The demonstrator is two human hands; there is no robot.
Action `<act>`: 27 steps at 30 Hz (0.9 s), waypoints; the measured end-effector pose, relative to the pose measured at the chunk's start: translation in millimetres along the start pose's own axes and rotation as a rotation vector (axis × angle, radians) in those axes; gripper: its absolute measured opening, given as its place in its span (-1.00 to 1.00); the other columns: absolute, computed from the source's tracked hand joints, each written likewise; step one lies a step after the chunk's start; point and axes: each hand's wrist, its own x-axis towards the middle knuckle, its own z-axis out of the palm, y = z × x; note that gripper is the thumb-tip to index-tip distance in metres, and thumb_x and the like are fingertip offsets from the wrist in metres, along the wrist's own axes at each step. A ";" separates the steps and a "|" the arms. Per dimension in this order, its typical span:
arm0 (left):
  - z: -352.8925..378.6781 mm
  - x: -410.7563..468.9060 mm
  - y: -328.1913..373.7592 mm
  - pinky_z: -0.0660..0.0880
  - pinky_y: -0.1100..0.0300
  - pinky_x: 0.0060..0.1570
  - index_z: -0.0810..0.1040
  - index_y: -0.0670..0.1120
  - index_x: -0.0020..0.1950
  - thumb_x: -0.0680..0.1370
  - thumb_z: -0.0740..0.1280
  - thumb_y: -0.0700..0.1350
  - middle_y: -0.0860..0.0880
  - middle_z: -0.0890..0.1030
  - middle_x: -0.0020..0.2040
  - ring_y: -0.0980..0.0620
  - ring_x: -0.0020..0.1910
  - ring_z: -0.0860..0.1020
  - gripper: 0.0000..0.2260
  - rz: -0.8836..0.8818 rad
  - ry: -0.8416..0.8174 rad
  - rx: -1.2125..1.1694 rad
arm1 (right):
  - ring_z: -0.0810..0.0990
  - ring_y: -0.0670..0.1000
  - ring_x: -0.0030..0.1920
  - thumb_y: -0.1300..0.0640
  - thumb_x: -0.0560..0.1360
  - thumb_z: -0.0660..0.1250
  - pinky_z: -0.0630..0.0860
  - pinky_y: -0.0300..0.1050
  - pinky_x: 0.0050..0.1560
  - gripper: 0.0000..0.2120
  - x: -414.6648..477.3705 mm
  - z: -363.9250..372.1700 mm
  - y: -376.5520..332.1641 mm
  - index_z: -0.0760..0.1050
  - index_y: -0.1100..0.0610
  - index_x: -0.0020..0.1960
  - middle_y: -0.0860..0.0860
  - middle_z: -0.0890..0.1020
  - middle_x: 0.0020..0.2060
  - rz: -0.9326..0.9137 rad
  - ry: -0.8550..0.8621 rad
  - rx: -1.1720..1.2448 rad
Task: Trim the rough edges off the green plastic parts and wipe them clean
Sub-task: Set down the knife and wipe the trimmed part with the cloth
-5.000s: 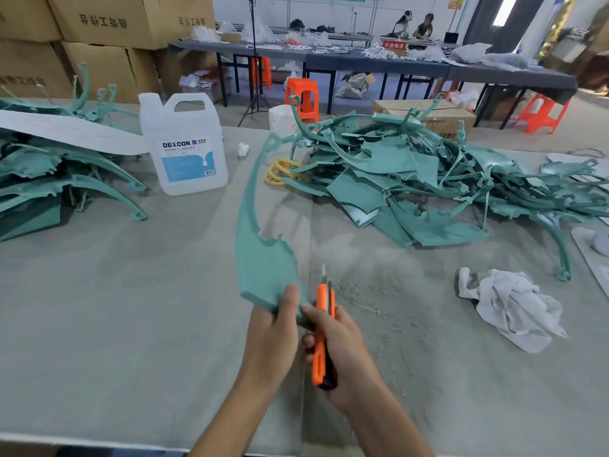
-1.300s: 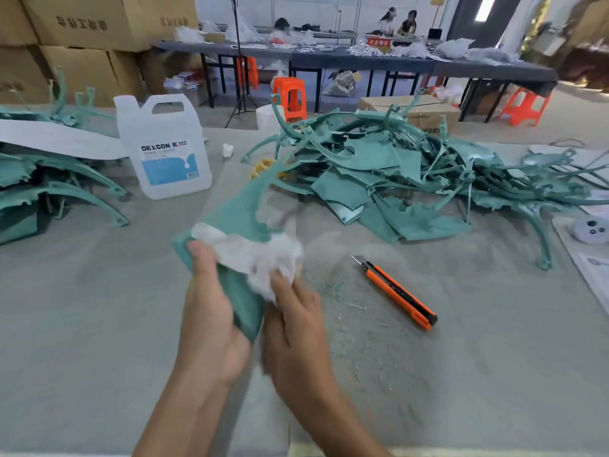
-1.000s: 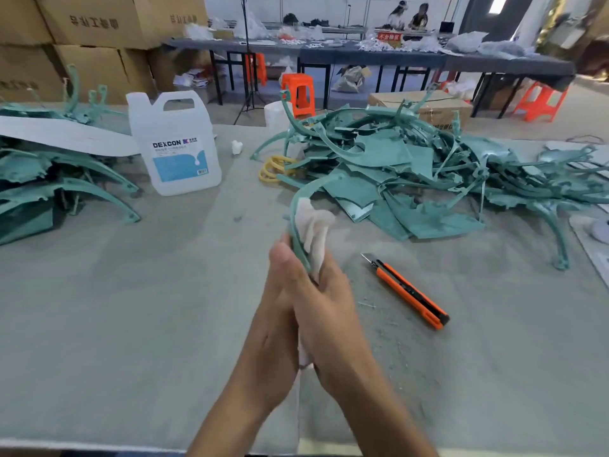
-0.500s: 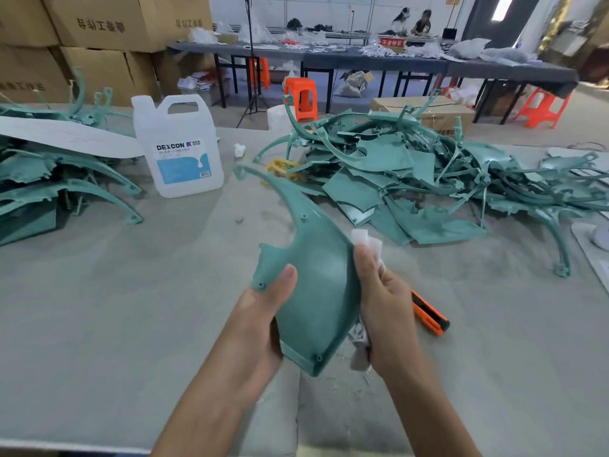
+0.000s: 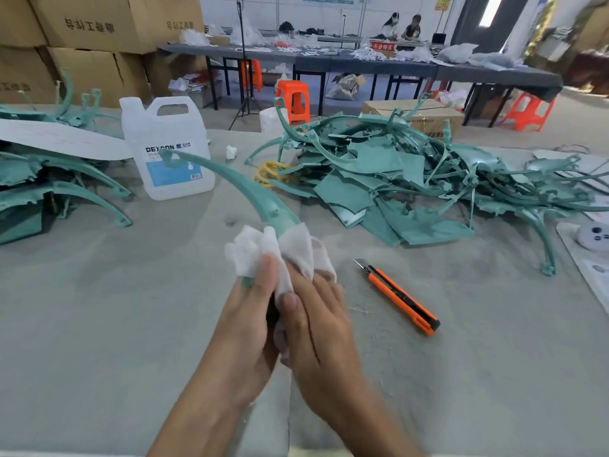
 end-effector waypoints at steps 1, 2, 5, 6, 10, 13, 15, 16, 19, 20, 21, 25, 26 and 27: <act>0.6 -2.1 -3.3 0.63 0.13 0.05 0.51 -0.10 0.37 0.51 0.37 0.14 -0.15 0.66 0.21 -0.05 0.16 0.66 -0.49 0.010 -0.039 -0.012 | 0.44 0.14 0.36 -0.04 0.73 0.02 0.31 0.03 0.42 -0.56 10.1 -3.1 6.1 0.39 0.07 0.52 0.04 0.50 0.37 0.067 0.030 -0.079; 1.3 -5.5 -7.9 0.56 0.09 0.20 0.49 -0.07 0.41 0.50 0.36 0.13 -0.13 0.62 0.30 -0.06 0.28 0.60 -0.48 0.008 -0.073 -0.014 | 0.45 0.18 0.32 -0.04 0.72 0.02 0.32 0.11 0.39 -0.57 20.9 -5.9 11.1 0.41 0.06 0.50 0.05 0.50 0.34 0.167 0.057 -0.089; 6.2 -6.7 -13.0 0.54 0.10 0.23 0.62 0.01 0.27 0.43 0.32 0.31 -0.06 0.65 0.26 0.00 0.27 0.60 -0.46 0.006 -0.073 0.072 | 0.55 0.10 0.11 0.01 0.70 0.09 0.48 0.22 0.15 -0.70 25.5 -3.5 0.8 0.52 0.01 0.30 -0.18 0.59 0.09 0.277 0.077 0.184; 6.4 -3.0 -9.3 0.57 0.14 0.11 0.67 -0.03 0.12 0.37 0.32 0.42 -0.06 0.69 0.12 0.04 0.14 0.65 -0.40 -0.011 -0.031 0.099 | 0.57 0.03 0.03 0.02 0.69 0.12 0.52 0.13 0.04 -0.74 13.2 0.1 -8.2 0.54 -0.07 0.24 -0.26 0.59 0.00 0.249 0.059 0.239; 4.5 4.8 2.3 0.51 0.27 -0.41 0.64 -0.02 -0.35 0.12 0.41 0.51 -0.01 0.54 -0.38 0.08 -0.42 0.56 -0.41 -0.153 0.030 -0.122 | 0.58 -0.11 0.21 -0.12 0.69 0.17 0.47 -0.29 0.16 -0.74 -20.9 10.5 -33.4 0.50 -0.28 0.33 -0.28 0.59 0.18 0.172 0.018 0.401; 7.6 -1.8 -5.1 0.58 0.27 0.05 0.75 -0.04 0.04 0.48 0.38 0.32 -0.03 0.71 0.06 0.10 0.14 0.65 -0.54 -0.047 -0.038 -0.242 | 0.52 -0.04 0.24 0.04 0.70 0.17 0.45 -0.10 0.23 -0.73 17.5 11.1 -21.2 0.54 -0.08 0.32 -0.09 0.56 0.21 0.088 0.040 0.206; 7.8 -10.2 -9.8 0.53 0.16 0.23 0.64 0.05 0.29 0.48 0.20 0.40 -0.01 0.62 0.30 0.07 0.35 0.53 -0.41 -0.038 -0.027 -0.122 | 0.49 -0.09 0.14 0.18 0.67 0.15 0.43 -0.09 0.18 -0.78 39.4 9.6 -3.7 0.55 0.06 0.18 -0.09 0.53 0.07 0.212 0.154 0.122; 9.0 -12.4 -12.6 0.53 0.07 0.27 0.58 0.08 0.35 0.42 0.19 0.47 0.00 0.59 0.35 0.06 0.38 0.51 -0.33 -0.049 -0.047 -0.080 | 0.48 -0.05 0.05 0.24 0.67 0.14 0.46 -0.03 0.13 -0.82 44.3 9.2 5.2 0.52 0.12 0.08 -0.07 0.53 -0.01 0.281 0.193 0.141; 9.2 -14.0 -11.5 0.35 -0.01 0.42 0.51 0.09 0.41 0.29 0.30 0.58 0.06 0.53 0.41 0.10 0.41 0.46 -0.16 0.023 -0.055 0.015 | 0.50 0.09 0.00 0.27 0.66 0.10 0.48 0.14 0.05 -0.82 29.6 12.0 7.4 0.44 0.13 -0.01 0.03 0.53 -0.03 0.316 0.203 0.202; 9.5 -11.0 -7.2 0.35 0.08 0.38 0.57 0.10 0.30 0.26 0.30 0.59 0.08 0.55 0.37 0.15 0.35 0.49 -0.21 0.052 -0.024 0.035 | 0.53 0.11 0.05 0.27 0.65 0.11 0.48 0.14 0.06 -0.82 17.6 15.5 1.5 0.46 0.09 0.04 0.04 0.54 0.02 0.255 0.198 0.236; 9.9 -6.1 -2.1 0.43 0.18 0.26 0.64 0.12 0.10 0.27 0.30 0.58 0.09 0.61 0.23 0.19 0.18 0.56 -0.34 0.026 0.014 0.013 | 0.54 0.12 0.09 0.25 0.65 0.13 0.49 0.11 0.07 -0.81 3.9 19.8 -8.1 0.47 0.03 0.10 0.04 0.54 0.06 0.212 0.174 0.273; 3.3 7.4 1.9 0.53 0.34 -0.34 0.65 -0.02 -0.23 0.58 0.19 0.25 0.06 0.55 -0.28 0.18 -0.32 0.55 -0.57 -0.065 0.042 -0.375 | 0.55 -0.06 -0.03 0.12 0.61 0.14 0.48 -0.09 -0.02 -0.75 -12.1 22.3 -34.5 0.44 -0.19 0.16 -0.09 0.54 0.03 0.174 0.033 0.325; 3.3 6.0 -1.2 0.58 0.33 -0.23 0.68 -0.06 -0.08 0.62 0.17 0.22 0.00 0.63 -0.15 0.12 -0.18 0.63 -0.57 -0.054 0.061 -0.371 | 0.54 -0.05 -0.04 0.13 0.61 0.14 0.48 -0.08 -0.02 -0.75 -2.7 18.2 -28.9 0.45 -0.18 0.16 -0.06 0.54 0.02 0.182 0.051 0.316; 5.6 -0.3 -1.7 0.61 0.29 -0.06 0.69 -0.10 0.10 0.62 0.17 0.20 -0.07 0.68 0.05 0.05 0.04 0.66 -0.55 -0.027 0.079 -0.319 | 0.53 -0.01 0.02 0.16 0.61 0.14 0.48 -0.07 0.04 -0.74 9.0 13.3 -21.4 0.47 -0.11 0.18 -0.02 0.53 0.04 0.194 0.100 0.255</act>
